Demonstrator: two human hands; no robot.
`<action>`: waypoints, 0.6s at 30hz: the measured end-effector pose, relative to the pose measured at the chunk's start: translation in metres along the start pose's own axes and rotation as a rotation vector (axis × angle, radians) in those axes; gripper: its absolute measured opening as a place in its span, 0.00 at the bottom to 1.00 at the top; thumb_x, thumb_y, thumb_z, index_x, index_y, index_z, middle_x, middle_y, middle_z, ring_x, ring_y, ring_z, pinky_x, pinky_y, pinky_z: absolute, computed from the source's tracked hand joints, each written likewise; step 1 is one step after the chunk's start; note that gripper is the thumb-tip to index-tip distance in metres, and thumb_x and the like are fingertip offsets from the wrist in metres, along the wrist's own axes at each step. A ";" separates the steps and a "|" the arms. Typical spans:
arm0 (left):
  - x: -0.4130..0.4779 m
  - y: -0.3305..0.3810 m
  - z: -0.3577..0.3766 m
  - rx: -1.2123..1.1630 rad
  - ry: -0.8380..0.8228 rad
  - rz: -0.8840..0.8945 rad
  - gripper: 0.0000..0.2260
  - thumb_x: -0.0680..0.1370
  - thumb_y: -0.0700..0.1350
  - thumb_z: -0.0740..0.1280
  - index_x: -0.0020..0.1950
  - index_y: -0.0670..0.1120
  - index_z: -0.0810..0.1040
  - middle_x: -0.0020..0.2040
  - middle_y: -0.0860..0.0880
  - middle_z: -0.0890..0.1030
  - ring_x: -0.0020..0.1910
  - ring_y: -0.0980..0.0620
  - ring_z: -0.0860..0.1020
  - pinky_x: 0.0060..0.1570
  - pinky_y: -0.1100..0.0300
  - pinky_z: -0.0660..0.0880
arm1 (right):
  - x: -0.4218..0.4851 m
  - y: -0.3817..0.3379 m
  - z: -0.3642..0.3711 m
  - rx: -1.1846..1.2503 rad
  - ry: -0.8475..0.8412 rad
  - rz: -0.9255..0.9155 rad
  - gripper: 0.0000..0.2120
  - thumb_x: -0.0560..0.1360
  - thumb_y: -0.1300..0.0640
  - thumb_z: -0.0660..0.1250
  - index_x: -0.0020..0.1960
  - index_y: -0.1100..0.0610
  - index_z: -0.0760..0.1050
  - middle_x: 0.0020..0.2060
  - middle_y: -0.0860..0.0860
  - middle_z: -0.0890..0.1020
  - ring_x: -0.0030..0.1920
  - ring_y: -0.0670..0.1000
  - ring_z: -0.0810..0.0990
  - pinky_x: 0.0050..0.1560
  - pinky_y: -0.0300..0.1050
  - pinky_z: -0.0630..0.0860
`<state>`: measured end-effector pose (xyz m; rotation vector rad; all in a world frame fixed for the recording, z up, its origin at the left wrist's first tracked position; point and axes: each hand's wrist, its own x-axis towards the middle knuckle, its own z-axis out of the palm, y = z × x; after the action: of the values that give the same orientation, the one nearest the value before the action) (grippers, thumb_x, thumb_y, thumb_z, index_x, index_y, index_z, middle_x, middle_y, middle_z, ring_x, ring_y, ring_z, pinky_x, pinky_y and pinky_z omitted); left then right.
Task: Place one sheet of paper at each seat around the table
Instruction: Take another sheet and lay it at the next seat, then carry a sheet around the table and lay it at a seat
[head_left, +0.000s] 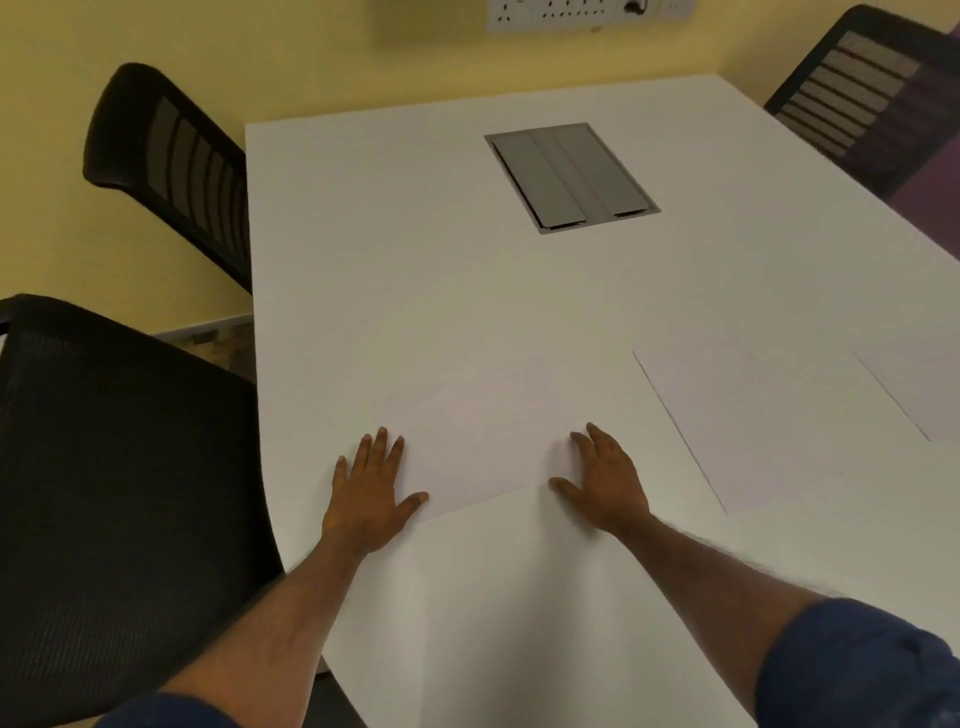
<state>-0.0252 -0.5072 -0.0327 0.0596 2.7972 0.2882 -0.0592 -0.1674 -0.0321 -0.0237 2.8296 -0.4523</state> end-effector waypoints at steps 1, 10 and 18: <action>-0.004 0.001 -0.001 0.004 -0.004 0.000 0.38 0.78 0.68 0.51 0.80 0.50 0.41 0.81 0.48 0.40 0.80 0.47 0.40 0.77 0.42 0.44 | -0.005 0.004 -0.004 0.002 0.007 0.000 0.38 0.74 0.38 0.66 0.77 0.55 0.59 0.79 0.55 0.58 0.78 0.56 0.56 0.77 0.52 0.56; -0.022 0.050 0.014 0.037 0.023 0.009 0.52 0.63 0.76 0.25 0.80 0.51 0.42 0.81 0.48 0.41 0.80 0.48 0.39 0.76 0.42 0.42 | -0.070 0.079 -0.024 -0.068 0.011 0.068 0.35 0.76 0.40 0.64 0.77 0.54 0.59 0.79 0.54 0.58 0.79 0.54 0.55 0.77 0.50 0.54; -0.033 0.147 0.029 0.033 0.071 0.091 0.48 0.67 0.76 0.30 0.81 0.51 0.47 0.81 0.48 0.43 0.80 0.48 0.41 0.76 0.40 0.42 | -0.114 0.158 -0.044 -0.085 0.000 0.123 0.34 0.77 0.40 0.62 0.77 0.53 0.57 0.80 0.52 0.55 0.80 0.53 0.51 0.78 0.51 0.52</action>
<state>0.0167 -0.3603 -0.0193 0.1884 2.8747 0.2714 0.0422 0.0032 -0.0101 0.1325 2.8287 -0.3050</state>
